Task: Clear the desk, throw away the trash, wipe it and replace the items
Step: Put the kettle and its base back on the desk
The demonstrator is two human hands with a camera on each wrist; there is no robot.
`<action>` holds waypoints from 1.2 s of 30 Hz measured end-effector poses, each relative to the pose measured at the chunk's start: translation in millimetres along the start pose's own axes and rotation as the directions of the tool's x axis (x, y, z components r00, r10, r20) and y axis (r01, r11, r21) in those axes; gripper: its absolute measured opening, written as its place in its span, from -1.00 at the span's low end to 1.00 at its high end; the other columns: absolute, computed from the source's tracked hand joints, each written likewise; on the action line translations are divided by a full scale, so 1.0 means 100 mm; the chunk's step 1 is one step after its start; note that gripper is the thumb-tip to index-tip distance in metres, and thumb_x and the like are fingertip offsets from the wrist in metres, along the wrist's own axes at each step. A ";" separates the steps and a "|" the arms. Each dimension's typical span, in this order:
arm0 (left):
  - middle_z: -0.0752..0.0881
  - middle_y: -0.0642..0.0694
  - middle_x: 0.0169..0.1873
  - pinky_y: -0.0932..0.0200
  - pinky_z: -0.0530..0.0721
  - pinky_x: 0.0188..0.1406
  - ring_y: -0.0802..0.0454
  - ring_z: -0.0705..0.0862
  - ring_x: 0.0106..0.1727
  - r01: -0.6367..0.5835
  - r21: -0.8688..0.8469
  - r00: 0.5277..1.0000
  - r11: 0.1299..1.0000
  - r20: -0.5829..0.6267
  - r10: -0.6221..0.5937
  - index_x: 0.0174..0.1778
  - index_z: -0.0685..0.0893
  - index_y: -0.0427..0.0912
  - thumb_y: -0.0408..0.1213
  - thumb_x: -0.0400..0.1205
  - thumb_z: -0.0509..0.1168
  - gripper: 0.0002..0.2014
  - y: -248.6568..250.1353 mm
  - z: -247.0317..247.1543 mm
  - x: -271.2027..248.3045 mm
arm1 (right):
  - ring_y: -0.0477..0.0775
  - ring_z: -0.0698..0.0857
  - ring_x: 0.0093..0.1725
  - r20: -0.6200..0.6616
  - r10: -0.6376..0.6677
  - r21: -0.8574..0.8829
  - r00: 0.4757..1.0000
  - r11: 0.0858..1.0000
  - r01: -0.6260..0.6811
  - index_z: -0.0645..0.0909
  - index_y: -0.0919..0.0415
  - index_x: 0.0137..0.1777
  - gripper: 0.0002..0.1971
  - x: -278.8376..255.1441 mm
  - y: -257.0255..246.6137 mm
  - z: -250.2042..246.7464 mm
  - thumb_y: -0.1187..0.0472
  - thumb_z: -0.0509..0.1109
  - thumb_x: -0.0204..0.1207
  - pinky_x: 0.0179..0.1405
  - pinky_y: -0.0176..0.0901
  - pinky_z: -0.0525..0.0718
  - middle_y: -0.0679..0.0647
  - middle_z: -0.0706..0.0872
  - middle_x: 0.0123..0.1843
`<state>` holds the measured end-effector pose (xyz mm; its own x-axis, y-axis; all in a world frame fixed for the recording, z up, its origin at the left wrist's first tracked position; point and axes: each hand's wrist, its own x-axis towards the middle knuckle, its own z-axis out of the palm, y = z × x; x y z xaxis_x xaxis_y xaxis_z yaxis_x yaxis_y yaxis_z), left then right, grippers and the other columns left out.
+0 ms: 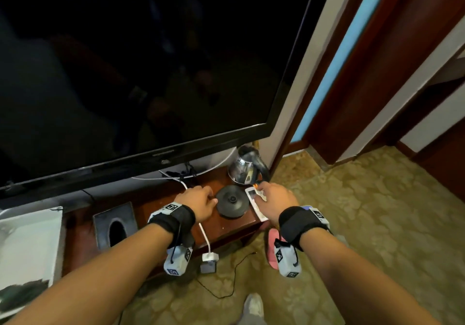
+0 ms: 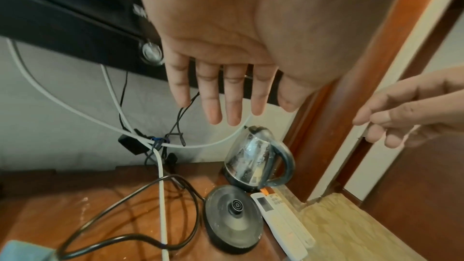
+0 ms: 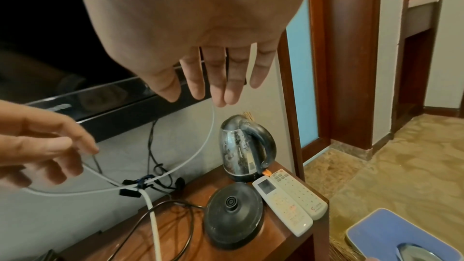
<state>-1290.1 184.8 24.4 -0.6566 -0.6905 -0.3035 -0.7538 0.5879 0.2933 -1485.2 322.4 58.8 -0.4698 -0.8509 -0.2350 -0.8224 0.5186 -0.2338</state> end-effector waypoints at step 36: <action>0.66 -0.20 0.24 -0.03 0.70 0.15 -0.24 0.70 0.21 0.290 0.250 0.861 0.924 0.353 -0.366 0.41 0.50 -0.09 -0.21 0.49 0.33 -0.48 -0.40 1.54 2.14 | 0.32 0.69 0.09 0.105 0.214 0.520 0.971 0.821 -0.238 0.37 0.26 0.22 -0.73 2.44 1.09 1.24 0.34 0.37 0.61 -0.01 -0.02 0.60 0.26 0.68 0.09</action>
<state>-1404.3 78.2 -191.7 -0.2980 -0.6608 -0.6889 -0.8930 0.4480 -0.0434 -1649.5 181.8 -140.9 -0.5989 -0.7063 -0.3775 -0.3967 0.6711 -0.6263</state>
